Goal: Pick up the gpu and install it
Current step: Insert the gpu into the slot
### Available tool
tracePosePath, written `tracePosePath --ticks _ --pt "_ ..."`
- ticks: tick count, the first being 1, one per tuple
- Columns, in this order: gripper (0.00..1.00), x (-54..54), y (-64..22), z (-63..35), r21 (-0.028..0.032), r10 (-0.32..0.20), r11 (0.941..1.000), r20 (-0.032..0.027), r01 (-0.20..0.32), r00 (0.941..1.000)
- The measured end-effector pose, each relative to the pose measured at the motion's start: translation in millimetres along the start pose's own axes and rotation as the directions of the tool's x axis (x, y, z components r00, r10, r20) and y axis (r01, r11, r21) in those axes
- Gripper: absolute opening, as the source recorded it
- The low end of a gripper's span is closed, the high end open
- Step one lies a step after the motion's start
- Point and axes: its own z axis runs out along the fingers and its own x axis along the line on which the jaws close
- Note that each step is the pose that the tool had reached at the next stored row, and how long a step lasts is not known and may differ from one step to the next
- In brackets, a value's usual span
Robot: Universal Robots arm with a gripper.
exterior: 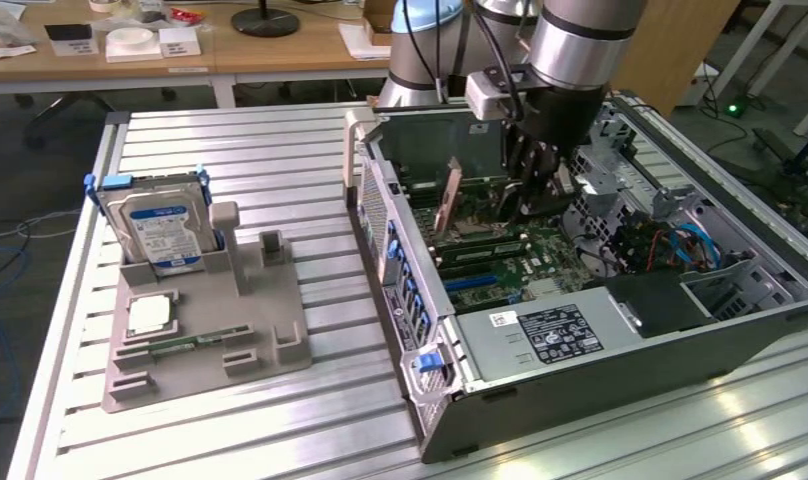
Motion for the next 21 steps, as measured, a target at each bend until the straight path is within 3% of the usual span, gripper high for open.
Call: tracePosePath --ticks 11,15,21 --pt "0.28 5.3 3.5 19.7 -0.0002 0.003 1.0000 -0.0002 -0.003 1.0000" --pt "0.28 3.6 5.6 27.0 0.0000 0.004 1.0000 -0.0069 -0.004 1.0000" --pt "0.28 3.8 6.7 37.7 0.0002 0.006 1.0000 -0.0075 -0.006 1.0000"
